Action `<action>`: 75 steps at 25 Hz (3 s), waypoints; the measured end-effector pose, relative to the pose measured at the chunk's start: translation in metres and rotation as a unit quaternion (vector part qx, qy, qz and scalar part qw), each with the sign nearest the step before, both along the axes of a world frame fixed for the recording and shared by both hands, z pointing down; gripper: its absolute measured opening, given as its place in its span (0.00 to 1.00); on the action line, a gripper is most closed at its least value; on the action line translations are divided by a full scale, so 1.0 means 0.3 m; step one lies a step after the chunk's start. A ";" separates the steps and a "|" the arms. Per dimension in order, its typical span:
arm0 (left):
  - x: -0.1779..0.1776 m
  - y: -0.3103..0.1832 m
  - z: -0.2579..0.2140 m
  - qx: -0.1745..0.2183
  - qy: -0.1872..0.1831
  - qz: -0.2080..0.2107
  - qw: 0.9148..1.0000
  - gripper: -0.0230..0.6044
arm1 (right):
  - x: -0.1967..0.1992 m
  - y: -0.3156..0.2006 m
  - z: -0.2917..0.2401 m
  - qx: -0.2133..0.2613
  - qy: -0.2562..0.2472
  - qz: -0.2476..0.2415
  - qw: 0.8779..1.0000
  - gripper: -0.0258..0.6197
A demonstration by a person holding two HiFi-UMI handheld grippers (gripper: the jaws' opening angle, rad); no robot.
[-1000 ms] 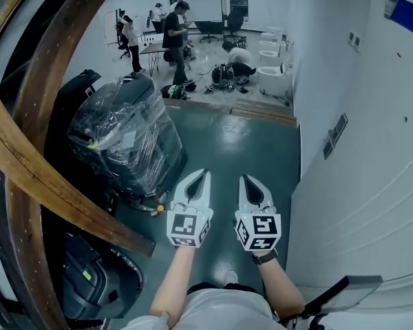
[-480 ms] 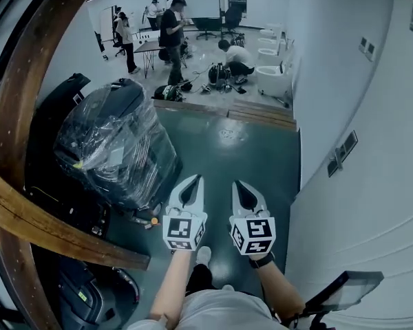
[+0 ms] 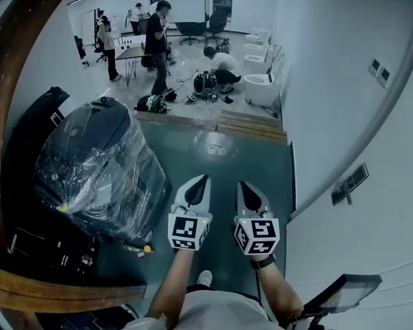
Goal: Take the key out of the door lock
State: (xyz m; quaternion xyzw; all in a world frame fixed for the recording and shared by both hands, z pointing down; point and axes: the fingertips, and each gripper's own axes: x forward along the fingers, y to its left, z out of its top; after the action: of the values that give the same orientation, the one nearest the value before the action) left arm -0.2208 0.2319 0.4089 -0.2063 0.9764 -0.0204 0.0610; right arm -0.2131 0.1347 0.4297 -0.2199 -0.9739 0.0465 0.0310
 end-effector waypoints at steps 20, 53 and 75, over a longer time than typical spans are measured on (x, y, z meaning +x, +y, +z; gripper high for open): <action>-0.784 -0.505 0.003 0.003 0.004 0.135 0.991 0.04 | -0.732 -0.418 0.012 -0.019 -0.007 0.103 0.994 0.03; -0.654 -2.191 0.001 0.002 -0.004 0.711 0.704 0.04 | -0.367 -1.779 -0.003 0.000 -0.034 0.682 0.731 0.03; -0.512 -2.289 0.080 0.024 0.071 0.822 0.565 0.32 | -0.084 -1.685 0.222 -0.050 0.045 0.768 0.637 0.03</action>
State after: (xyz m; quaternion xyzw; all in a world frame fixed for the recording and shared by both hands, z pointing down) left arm -0.3744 -0.4549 0.4329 -0.9189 0.3867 0.0772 -0.0132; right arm -0.2382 -0.3707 0.4961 0.6084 -0.7856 0.1115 0.0169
